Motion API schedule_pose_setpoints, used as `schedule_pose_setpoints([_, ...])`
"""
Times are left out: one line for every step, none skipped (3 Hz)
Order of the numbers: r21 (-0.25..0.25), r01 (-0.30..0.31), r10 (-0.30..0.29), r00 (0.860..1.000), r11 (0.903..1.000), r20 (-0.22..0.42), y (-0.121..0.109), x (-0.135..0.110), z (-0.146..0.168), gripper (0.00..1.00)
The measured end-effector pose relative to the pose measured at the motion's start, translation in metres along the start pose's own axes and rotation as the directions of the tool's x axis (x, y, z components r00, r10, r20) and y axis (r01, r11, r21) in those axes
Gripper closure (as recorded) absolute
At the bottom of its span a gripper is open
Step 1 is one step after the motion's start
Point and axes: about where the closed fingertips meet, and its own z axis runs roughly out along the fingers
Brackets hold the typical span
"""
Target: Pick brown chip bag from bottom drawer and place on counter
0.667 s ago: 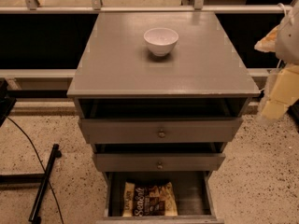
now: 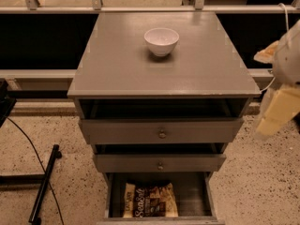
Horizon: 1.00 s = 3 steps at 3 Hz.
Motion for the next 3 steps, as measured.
schedule_pose_setpoints([0.039,-0.009,0.008,0.999,0.9992,0.046,0.034,0.020,0.024,0.00])
schedule_pose_setpoints([0.058,-0.024,0.021,0.998,0.9980,0.059,0.035,0.028,0.044,0.00])
schedule_pose_setpoints([0.042,-0.014,0.012,0.998,0.9990,0.062,0.036,0.026,0.054,0.00])
